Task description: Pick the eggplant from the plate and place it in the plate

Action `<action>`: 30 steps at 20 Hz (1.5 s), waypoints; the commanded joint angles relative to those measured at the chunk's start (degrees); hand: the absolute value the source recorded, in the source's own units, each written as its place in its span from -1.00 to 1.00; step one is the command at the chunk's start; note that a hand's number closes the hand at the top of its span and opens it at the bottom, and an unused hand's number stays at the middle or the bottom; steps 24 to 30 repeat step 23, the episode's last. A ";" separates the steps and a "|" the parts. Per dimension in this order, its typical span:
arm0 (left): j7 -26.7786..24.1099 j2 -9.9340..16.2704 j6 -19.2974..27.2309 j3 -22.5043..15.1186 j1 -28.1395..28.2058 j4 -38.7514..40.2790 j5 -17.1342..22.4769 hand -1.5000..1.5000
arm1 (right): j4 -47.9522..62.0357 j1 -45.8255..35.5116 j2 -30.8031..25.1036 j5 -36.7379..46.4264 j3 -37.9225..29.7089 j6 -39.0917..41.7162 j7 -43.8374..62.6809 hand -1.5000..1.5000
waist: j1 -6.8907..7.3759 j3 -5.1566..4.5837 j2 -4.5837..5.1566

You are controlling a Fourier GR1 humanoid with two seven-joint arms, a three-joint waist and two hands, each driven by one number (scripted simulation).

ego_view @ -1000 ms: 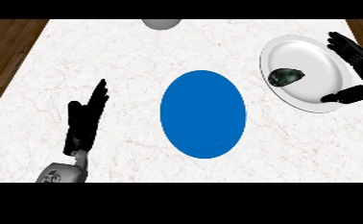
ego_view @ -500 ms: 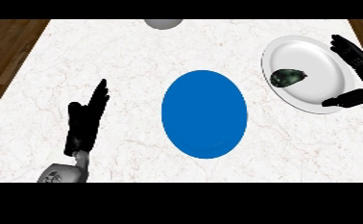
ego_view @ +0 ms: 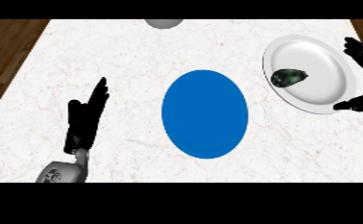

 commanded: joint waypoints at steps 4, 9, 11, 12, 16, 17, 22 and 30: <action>1.84 -0.81 0.91 0.44 -2.33 -0.28 -0.13 0.00 | 0.86 0.59 -1.84 -1.02 -1.44 3.14 -4.33 -1.00 | -0.12 0.09 0.04; -0.69 -0.94 -0.08 -0.44 0.51 0.67 -0.30 0.00 | 1.43 1.22 -3.11 -2.43 -2.94 4.17 -4.15 -1.00 | 0.48 0.13 0.38; 0.11 0.36 -0.38 1.16 -0.83 0.25 0.25 0.00 | 1.55 1.47 -4.71 -2.90 -3.48 5.00 -4.02 -1.00 | 0.07 0.12 0.19; -0.64 -0.43 -0.63 0.14 -0.02 0.77 0.08 0.00 | 1.49 3.71 -2.16 -2.90 -3.59 0.61 -5.77 -1.00 | 0.13 0.21 0.46; -0.33 -1.24 -0.12 -1.14 -0.46 -0.08 -0.91 0.00 | 2.15 1.92 -4.11 -3.47 -4.37 0.74 -2.20 -1.00 | 1.05 0.29 0.66; 0.44 -1.20 -0.27 -0.55 -1.34 1.39 -0.57 0.00 | 1.92 2.08 -4.11 -3.32 -4.27 0.55 -2.65 -1.00 | 0.22 0.18 0.47; -0.13 -1.16 0.01 -0.75 -0.72 0.82 -1.09 0.00 | 1.68 1.92 -5.13 -2.90 -4.12 -1.00 -2.02 -1.00 | 0.92 0.23 0.57; 0.14 -0.19 -1.34 0.34 -2.04 0.94 0.07 0.00 | 1.91 2.31 -4.37 -3.05 -4.33 -2.10 -2.07 -1.00 | 1.07 0.28 0.85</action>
